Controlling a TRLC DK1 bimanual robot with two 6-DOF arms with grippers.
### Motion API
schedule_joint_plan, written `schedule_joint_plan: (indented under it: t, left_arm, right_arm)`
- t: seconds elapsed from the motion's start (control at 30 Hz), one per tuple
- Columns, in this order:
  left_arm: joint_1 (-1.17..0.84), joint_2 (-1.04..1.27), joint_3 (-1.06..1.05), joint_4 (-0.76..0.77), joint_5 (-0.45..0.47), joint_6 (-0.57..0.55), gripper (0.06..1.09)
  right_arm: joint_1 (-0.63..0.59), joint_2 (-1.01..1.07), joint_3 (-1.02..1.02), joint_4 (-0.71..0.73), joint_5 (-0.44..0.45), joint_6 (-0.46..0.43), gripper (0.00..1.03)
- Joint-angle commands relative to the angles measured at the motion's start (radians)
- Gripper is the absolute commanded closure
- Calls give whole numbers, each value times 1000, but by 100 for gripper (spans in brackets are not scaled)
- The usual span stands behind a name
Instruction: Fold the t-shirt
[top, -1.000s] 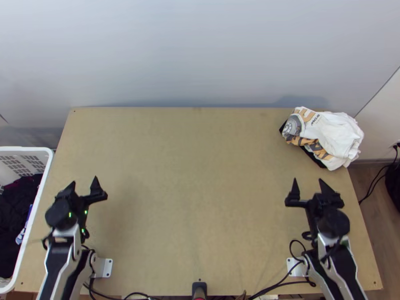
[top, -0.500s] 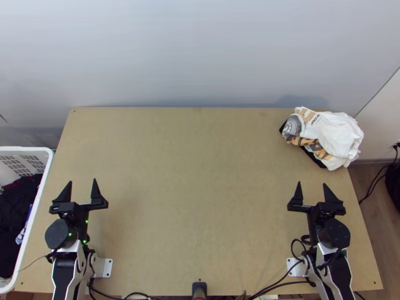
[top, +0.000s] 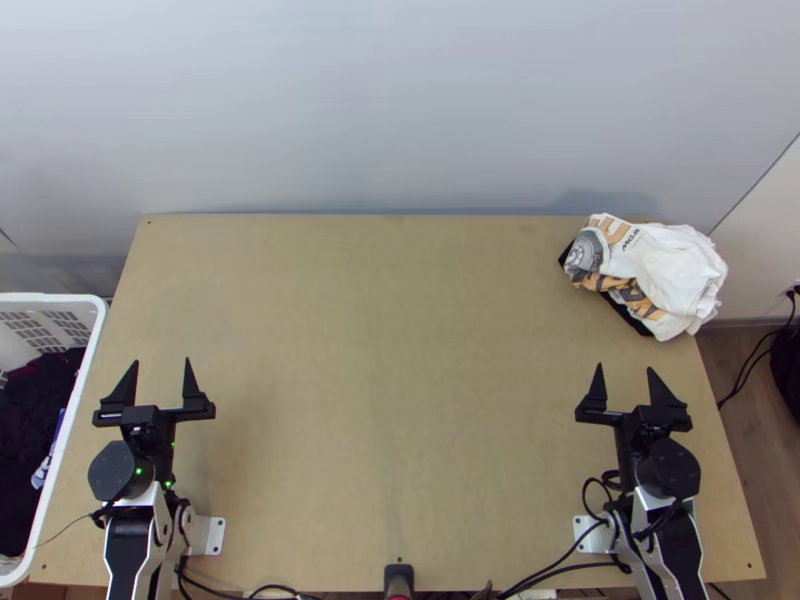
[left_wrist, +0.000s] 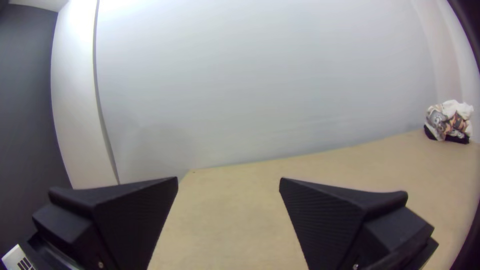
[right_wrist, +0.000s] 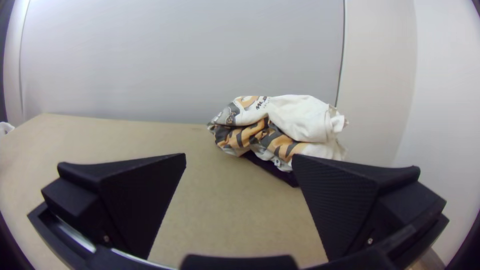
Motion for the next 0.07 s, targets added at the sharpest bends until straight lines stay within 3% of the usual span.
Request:
schedule_joint_plan:
  t: [0.0, 0.03]
  left_arm:
    - [1, -2, -2, -4, -2, 8, 10]
    - [1, -2, -2, -4, -2, 8, 10]
  right_arm:
    - [0, -1, 0, 1, 0, 1, 4]
    - [0, -1, 0, 1, 0, 1, 4]
